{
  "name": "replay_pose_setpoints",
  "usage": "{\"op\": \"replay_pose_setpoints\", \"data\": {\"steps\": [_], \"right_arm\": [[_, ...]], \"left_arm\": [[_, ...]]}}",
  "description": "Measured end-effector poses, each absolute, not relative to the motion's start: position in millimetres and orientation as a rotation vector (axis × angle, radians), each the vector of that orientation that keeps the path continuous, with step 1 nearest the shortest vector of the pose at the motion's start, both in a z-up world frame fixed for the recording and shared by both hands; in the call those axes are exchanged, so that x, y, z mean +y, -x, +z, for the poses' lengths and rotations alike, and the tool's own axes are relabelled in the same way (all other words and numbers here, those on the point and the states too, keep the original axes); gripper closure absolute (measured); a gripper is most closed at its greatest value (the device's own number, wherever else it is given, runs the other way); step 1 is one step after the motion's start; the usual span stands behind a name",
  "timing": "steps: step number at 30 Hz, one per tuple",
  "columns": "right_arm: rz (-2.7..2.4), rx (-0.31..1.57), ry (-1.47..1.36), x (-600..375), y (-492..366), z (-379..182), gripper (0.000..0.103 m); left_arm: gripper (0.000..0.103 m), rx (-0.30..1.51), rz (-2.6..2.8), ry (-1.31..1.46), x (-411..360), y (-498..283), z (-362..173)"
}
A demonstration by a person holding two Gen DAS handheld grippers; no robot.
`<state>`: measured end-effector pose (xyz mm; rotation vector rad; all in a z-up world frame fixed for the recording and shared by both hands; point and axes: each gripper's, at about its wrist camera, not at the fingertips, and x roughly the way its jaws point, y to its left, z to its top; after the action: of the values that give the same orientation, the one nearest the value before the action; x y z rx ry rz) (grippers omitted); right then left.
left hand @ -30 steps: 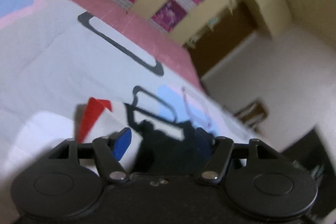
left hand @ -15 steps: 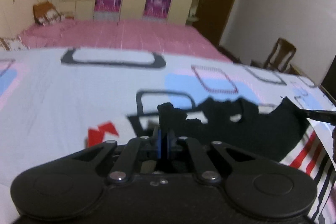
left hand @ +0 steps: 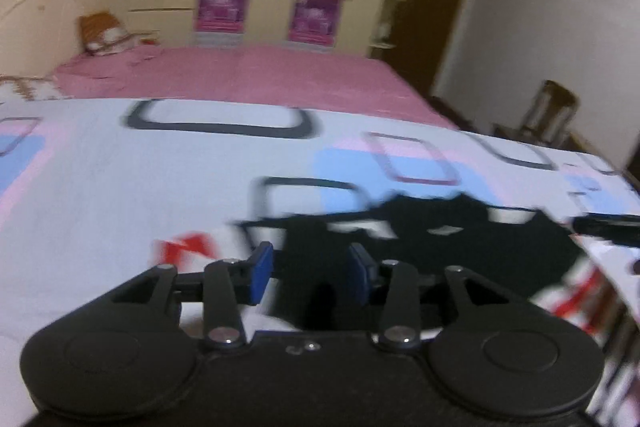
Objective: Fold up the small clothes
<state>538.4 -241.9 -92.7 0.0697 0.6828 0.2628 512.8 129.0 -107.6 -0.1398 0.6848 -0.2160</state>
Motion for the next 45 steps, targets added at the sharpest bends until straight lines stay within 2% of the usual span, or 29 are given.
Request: {"op": "replay_pose_setpoints", "data": {"steps": [1, 2, 3, 4, 6, 10, 14, 20, 25, 34, 36, 41, 45], "right_arm": [[0.314, 0.698, -0.06, -227, -539, -93, 0.046], [0.367, 0.718, -0.041, -211, -540, -96, 0.049], [0.398, 0.742, -0.013, -194, -542, -100, 0.049], [0.418, 0.758, 0.023, -178, -543, -106, 0.049], [0.444, 0.765, 0.068, -157, -541, -116, 0.049], [0.282, 0.748, 0.137, -186, -542, -121, 0.049], [0.141, 0.79, 0.047, -245, -546, -123, 0.049], [0.356, 0.715, 0.028, -200, -510, -87, 0.049], [0.495, 0.795, 0.146, -155, -482, -113, 0.049], [0.209, 0.83, 0.069, -244, -461, -119, 0.049], [0.2, 0.819, 0.127, -230, -456, -113, 0.049], [0.324, 0.761, 0.073, -191, -430, -88, 0.049], [0.393, 0.809, 0.122, -153, -420, -103, 0.049]], "left_arm": [[0.063, 0.698, -0.25, 0.122, 114, -511, -108], [0.062, 0.716, -0.284, 0.102, 97, -512, -110], [0.056, 0.735, -0.315, 0.082, 80, -514, -113], [0.042, 0.752, -0.324, 0.061, 66, -516, -116], [0.035, 0.747, -0.314, 0.033, 54, -519, -125], [0.039, 0.735, -0.201, -0.061, 84, -510, -130], [0.041, 0.74, -0.22, -0.048, 107, -506, -127], [0.04, 0.685, -0.309, -0.058, 56, -474, -104], [0.037, 0.738, -0.328, -0.058, 29, -450, -127], [0.037, 0.742, -0.191, -0.031, 109, -419, -126], [0.042, 0.736, -0.162, -0.069, 98, -414, -118], [0.042, 0.674, -0.23, -0.061, 49, -390, -104], [0.042, 0.721, -0.258, -0.082, 20, -383, -119]]}}
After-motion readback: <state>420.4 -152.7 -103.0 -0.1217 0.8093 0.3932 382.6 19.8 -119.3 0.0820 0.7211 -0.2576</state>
